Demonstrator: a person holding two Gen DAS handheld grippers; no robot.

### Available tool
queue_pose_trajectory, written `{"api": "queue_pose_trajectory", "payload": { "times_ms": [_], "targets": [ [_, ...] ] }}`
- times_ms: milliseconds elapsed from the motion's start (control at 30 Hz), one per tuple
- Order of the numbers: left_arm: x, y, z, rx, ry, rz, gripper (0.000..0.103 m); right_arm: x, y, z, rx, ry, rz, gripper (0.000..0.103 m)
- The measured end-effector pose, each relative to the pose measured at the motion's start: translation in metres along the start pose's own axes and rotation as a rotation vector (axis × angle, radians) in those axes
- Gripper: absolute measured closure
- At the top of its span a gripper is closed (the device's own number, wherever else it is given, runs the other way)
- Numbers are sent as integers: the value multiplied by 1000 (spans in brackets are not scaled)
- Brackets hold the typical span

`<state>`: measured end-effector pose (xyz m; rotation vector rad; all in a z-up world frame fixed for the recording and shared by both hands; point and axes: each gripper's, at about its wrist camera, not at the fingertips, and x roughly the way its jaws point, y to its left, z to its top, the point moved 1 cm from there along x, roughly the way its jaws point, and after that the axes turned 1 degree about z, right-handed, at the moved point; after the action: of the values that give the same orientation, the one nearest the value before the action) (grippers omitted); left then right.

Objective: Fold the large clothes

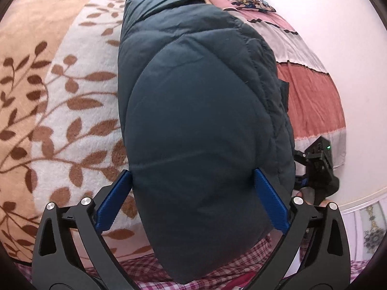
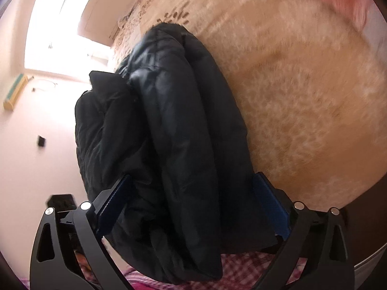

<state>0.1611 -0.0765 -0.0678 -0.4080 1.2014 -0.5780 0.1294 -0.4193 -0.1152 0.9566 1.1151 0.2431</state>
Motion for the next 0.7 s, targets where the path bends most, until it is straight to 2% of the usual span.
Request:
{"api": "queue_pose_trajectory", "payload": {
  "times_ms": [300, 367, 467, 700],
  "targets": [
    [2, 4, -1, -60, 12, -53, 4, -1, -26, 4, 149, 23, 165, 6],
    [4, 5, -3, -54, 11, -50, 4, -1, -31, 3, 181, 28, 224, 6],
    [6, 7, -4, -42, 8, -44, 4, -1, -29, 3, 151, 34, 213, 6],
    [20, 8, -3, -42, 34, -51, 4, 10, -9, 2, 31, 68, 118, 6]
  ]
}}
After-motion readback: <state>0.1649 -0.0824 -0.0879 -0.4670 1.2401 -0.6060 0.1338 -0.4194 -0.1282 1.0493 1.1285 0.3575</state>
